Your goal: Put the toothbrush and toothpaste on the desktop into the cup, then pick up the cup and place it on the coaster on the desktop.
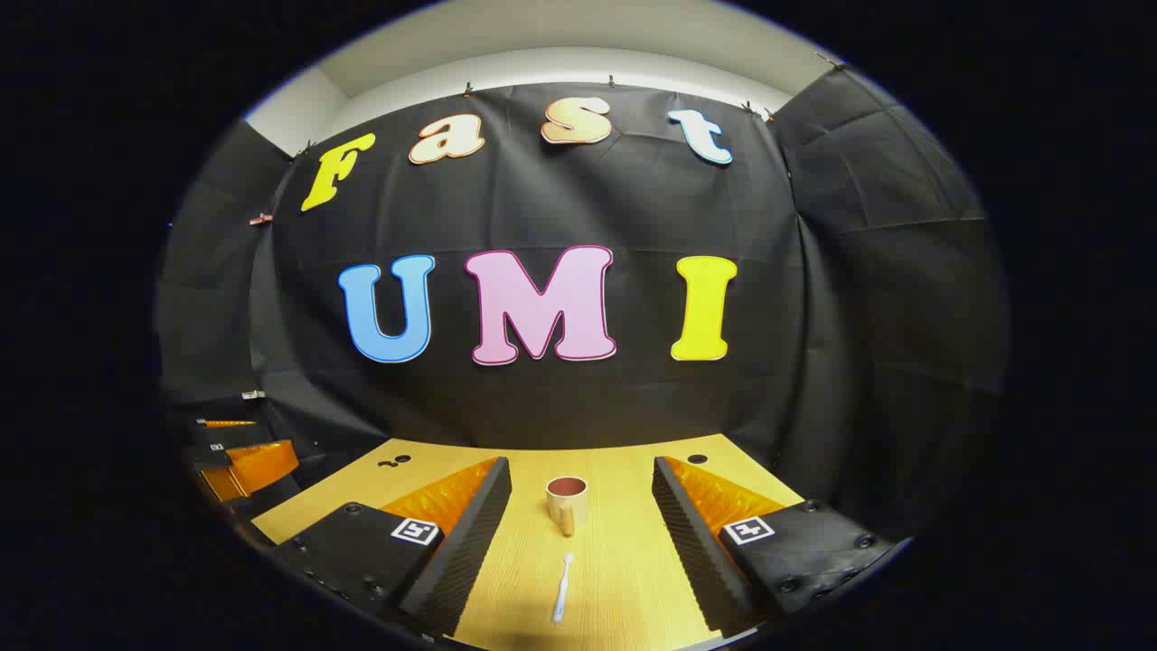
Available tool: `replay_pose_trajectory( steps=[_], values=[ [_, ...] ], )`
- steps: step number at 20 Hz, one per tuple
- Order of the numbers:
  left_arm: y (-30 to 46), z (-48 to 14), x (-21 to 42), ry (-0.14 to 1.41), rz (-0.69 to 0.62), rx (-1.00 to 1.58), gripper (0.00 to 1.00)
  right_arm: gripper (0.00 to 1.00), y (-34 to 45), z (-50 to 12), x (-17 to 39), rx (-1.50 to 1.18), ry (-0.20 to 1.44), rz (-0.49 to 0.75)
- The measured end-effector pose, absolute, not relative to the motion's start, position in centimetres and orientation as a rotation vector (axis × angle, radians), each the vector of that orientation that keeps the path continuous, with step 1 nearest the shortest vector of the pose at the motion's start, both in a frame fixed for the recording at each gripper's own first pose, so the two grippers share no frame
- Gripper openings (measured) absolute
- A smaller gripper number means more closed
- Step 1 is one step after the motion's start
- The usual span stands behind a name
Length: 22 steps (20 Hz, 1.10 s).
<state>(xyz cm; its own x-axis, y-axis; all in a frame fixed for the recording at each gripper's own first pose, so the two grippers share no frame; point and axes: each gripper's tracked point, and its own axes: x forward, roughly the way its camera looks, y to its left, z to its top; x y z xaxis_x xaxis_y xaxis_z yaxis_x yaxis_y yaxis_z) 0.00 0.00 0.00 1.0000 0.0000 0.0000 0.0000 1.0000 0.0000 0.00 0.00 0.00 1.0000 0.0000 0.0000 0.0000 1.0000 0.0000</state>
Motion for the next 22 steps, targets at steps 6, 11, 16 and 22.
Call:
replay_pose_trajectory(
  steps=[6,11,16,22],
  values=[
    [0.1,-0.4,2.2,0.015,0.027,0.0,1.0,0.97,0.0,-1.3,1.2,-0.005,0.049,0.023],
    [0.3,-1.0,3.5,0.036,0.035,-0.003,1.0,0.98,1.2,-2.0,2.2,-0.019,0.069,0.073],
    [-0.1,-1.5,4.3,0.047,0.029,0.001,1.0,0.98,0.9,-2.6,3.4,0.0,0.096,0.076],
    [-0.2,-3.8,5.7,0.095,0.024,0.028,1.0,0.98,0.7,-4.5,5.0,0.007,0.163,0.084]
  ],
)
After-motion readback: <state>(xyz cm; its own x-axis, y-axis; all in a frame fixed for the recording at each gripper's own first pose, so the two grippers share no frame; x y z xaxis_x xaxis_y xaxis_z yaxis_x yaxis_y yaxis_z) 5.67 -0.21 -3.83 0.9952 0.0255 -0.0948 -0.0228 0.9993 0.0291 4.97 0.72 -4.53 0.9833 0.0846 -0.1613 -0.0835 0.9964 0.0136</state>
